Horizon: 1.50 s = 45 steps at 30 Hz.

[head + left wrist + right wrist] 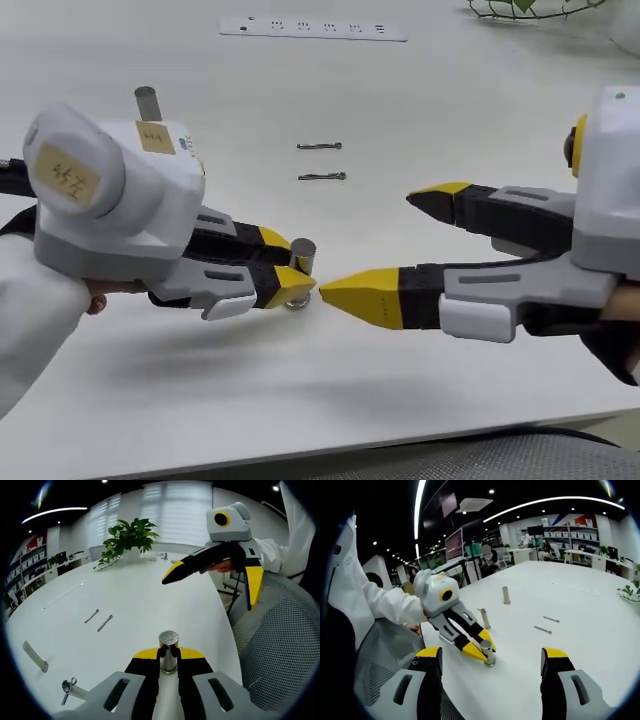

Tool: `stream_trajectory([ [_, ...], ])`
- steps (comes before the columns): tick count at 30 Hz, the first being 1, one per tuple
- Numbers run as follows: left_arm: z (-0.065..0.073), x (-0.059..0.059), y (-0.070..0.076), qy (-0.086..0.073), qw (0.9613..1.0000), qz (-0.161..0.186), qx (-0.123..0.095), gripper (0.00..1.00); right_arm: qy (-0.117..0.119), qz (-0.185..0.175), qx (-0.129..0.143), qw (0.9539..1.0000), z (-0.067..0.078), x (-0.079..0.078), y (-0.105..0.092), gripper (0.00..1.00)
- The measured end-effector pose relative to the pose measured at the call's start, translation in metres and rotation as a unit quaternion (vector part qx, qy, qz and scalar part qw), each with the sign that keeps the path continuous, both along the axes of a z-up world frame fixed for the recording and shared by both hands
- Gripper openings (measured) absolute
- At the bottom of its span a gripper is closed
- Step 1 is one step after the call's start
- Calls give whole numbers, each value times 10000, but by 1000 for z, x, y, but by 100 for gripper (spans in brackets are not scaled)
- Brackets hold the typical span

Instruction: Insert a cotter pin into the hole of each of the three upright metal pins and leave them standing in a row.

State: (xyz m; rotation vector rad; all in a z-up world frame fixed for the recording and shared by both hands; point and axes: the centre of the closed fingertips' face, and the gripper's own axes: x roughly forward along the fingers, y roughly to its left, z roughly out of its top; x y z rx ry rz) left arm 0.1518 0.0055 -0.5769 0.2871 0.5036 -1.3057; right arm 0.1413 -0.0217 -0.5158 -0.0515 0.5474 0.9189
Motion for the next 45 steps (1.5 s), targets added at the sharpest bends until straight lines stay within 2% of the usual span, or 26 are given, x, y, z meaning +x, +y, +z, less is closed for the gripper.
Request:
stream_trajectory([
  [1, 1, 0, 0, 25, 10000, 20, -46, 9, 3, 6, -3, 10000, 0, 0, 0, 78],
  [2, 1, -1, 0, 114, 9999, 34, -95, 9, 4, 6, -5, 10000, 0, 0, 0, 78],
  [5, 2, -3, 0, 45, 9999, 14, -104, 9, 18, 5, -1, 10000, 0, -1, 0, 78],
  [7, 2, -3, -1, 75, 9999, 30, -125, 9, 22, 17, -14, 10000, -1, -2, 1, 78],
  [10, 2, -1, 2, 270, 9993, 132, -224, 9, 26, 17, -9, 10000, -1, -1, 1, 78],
  [14, 2, -3, 1, 329, 9991, 161, -233, 10, 39, 9, -11, 10000, -1, -1, 0, 78],
  [15, 0, -5, 0, 451, 9986, 182, -224, 11, 33, 10, -14, 10000, -1, -1, 0, 78],
  [16, -2, -8, -1, 491, 9985, 156, -189, 11, 30, 13, -15, 10000, -2, -1, 0, 78],
  [20, -1, -9, -3, 498, 9981, 203, -286, 11, 43, 2, -11, 10000, -2, -1, 0, 78],
  [23, -1, -9, -2, 367, 9991, 108, -199, 11, 48, -25, -4, 10000, -1, -1, -1, 78],
  [24, 0, -8, -1, 395, 9990, 139, -174, 12, 51, -25, -3, 10000, -2, -1, -1, 78],
  [25, 0, -8, 2, 512, 9984, 212, -116, 13, 52, -24, -7, 10000, -2, -1, -1, 78],
  [29, 10, -9, 9, 411, 9988, 198, -178, 21, 51, -13, -13, 10000, -1, -1, -1, 78],
  [33, 26, -14, 16, 500, 9975, 225, -447, 40, 61, -5, -48, 10000, -2, -2, -1, 78],
  [35, 29, -16, 20, 546, 9970, 221, -500, 48, 74, 15, -62, 10000, -3, -2, -1, 78],
  [36, 31, -17, 23, 633, 9962, 246, -543, 51, 77, 21, -69, 9999, -3, -2, -1, 78],
  [38, 32, -25, 28, 982, 9927, 296, -641, 53, 78, 29, -90, 9999, -4, -2, -1, 77],
  [39, 33, -26, 28, 987, 9922, 337, -681, 53, 81, 33, -99, 9999, -4, -3, -1, 77],
  [42, 30, -21, 45, 914, 9921, 505, -693, 55, 95, 38, -129, 9999, -4, -4, -1, 77],
  [43, 28, -21, 49, 946, 9920, 502, -672, 56, 98, 32, -156, 9998, -4, -5, -2, 77],
  [45, 28, -21, 57, 888, 9926, 472, -680, 58, 110, 16, -180, 9998, -5, -4, -4, 77],
])
